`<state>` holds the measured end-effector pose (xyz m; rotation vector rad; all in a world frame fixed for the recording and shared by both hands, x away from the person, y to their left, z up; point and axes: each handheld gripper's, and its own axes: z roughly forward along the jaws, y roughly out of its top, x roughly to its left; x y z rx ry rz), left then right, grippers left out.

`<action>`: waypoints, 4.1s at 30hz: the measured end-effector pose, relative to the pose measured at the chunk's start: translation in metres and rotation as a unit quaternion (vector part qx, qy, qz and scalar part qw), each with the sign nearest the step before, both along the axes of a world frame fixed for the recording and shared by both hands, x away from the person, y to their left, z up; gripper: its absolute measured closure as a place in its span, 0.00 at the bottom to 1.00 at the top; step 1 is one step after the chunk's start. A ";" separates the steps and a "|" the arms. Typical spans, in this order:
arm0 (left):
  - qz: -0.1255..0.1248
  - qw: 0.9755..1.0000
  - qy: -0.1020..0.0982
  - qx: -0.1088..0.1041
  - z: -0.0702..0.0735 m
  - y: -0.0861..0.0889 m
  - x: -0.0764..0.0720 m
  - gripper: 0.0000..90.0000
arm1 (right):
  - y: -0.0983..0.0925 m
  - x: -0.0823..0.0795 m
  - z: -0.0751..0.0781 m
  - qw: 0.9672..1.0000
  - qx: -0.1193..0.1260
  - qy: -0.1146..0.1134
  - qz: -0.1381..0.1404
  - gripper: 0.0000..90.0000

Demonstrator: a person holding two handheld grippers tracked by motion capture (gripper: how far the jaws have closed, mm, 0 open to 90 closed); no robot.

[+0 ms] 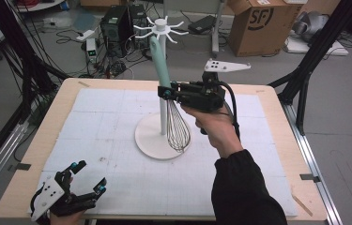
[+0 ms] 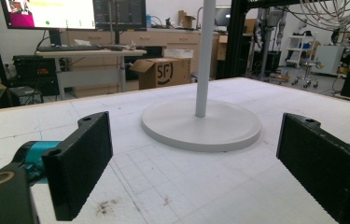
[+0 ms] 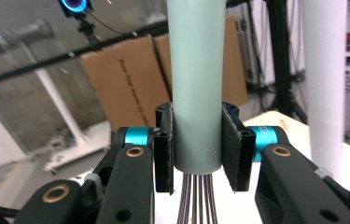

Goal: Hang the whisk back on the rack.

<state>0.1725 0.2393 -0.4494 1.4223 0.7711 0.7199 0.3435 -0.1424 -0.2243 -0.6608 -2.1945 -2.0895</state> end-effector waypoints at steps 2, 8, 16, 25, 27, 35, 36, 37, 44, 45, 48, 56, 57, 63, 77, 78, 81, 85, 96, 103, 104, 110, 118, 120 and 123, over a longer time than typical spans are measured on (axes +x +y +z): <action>0.000 1.000 -0.001 0.001 0.000 0.000 0.000 0.12 | -0.002 0.002 -0.003 1.000 0.016 0.005 0.009 0.77; 0.000 1.000 0.001 0.004 0.000 0.000 0.000 0.12 | 0.000 0.007 -0.006 1.000 0.027 0.009 0.011 0.77; 0.002 1.000 0.001 0.000 0.000 0.001 0.000 0.12 | -0.001 0.018 -0.011 0.998 0.051 0.020 -0.001 0.77; 0.001 1.000 0.000 0.000 0.000 0.001 0.000 0.12 | 0.001 0.010 -0.009 0.998 -0.009 -0.031 -0.056 0.62; 0.000 1.000 0.000 0.002 0.000 0.000 0.000 0.12 | -0.001 0.010 -0.012 0.998 -0.008 -0.024 -0.061 0.55; -0.001 1.000 0.001 0.004 -0.001 -0.001 0.000 0.12 | -0.016 0.000 -0.020 0.994 -0.033 -0.058 -0.089 0.32; -0.001 1.000 0.001 0.004 -0.001 -0.001 0.000 0.12 | -0.018 -0.003 -0.020 0.993 -0.035 -0.067 -0.089 0.29; -0.001 1.000 0.000 0.003 -0.001 -0.001 0.000 0.12 | -0.021 -0.007 -0.021 0.992 -0.041 -0.076 -0.094 0.27; -0.001 1.000 -0.002 0.003 0.000 -0.001 0.000 0.12 | -0.046 -0.037 -0.028 0.979 -0.079 -0.148 -0.119 0.23; -0.002 1.000 -0.002 0.006 0.000 -0.001 0.000 0.12 | -0.050 -0.042 -0.031 0.977 -0.080 -0.154 -0.121 0.24; -0.001 1.000 -0.002 0.004 -0.001 -0.002 0.000 0.12 | -0.064 -0.054 -0.044 0.973 -0.086 -0.167 -0.133 0.24; 0.001 1.000 -0.002 0.008 -0.001 -0.003 0.000 0.12 | -0.100 -0.078 -0.087 0.972 -0.063 -0.151 -0.169 0.23; 0.002 1.000 -0.001 0.008 -0.001 -0.003 0.000 0.12 | -0.104 -0.081 -0.092 0.971 -0.058 -0.150 -0.175 0.23; 0.002 1.000 -0.001 0.009 -0.002 -0.004 0.001 0.12 | -0.129 -0.103 -0.119 0.968 -0.054 -0.143 -0.200 0.22; -0.003 1.000 -0.008 0.015 0.001 -0.008 0.001 0.12 | -0.173 -0.147 -0.157 0.957 -0.017 -0.131 -0.260 0.22; -0.004 1.000 -0.009 0.015 0.001 -0.008 0.001 0.12 | -0.175 -0.149 -0.159 0.955 -0.021 -0.134 -0.265 0.22; -0.010 1.000 -0.011 0.016 0.002 -0.010 0.001 0.12 | -0.176 -0.157 -0.168 0.951 -0.026 -0.139 -0.275 0.21; -0.015 1.000 -0.014 0.013 0.002 -0.011 0.001 0.12 | -0.176 -0.166 -0.177 0.948 -0.034 -0.142 -0.284 0.21; -0.031 0.999 -0.042 0.000 0.005 -0.013 -0.003 0.12 | -0.170 -0.163 -0.189 0.948 -0.048 -0.141 -0.282 0.19; -0.033 0.998 -0.047 -0.005 0.005 -0.012 -0.004 0.12 | -0.162 -0.160 -0.193 0.950 -0.060 -0.143 -0.273 0.19; -0.034 0.998 -0.047 -0.005 0.005 -0.012 -0.004 0.12 | -0.161 -0.160 -0.193 0.950 -0.062 -0.144 -0.271 0.19; -0.046 0.998 -0.049 -0.007 0.004 -0.012 -0.004 0.12 | -0.159 -0.159 -0.197 0.949 -0.064 -0.145 -0.274 0.18; -0.038 0.998 -0.047 -0.022 0.004 -0.007 -0.005 0.12 | -0.166 -0.159 -0.198 0.944 -0.041 -0.139 -0.297 0.18; -0.038 0.998 -0.048 -0.022 0.004 -0.007 -0.005 0.12 | -0.166 -0.159 -0.198 0.944 -0.041 -0.139 -0.297 0.18; -0.040 0.998 -0.047 -0.020 0.004 -0.007 -0.005 0.12 | -0.165 -0.158 -0.198 0.944 -0.042 -0.139 -0.295 0.18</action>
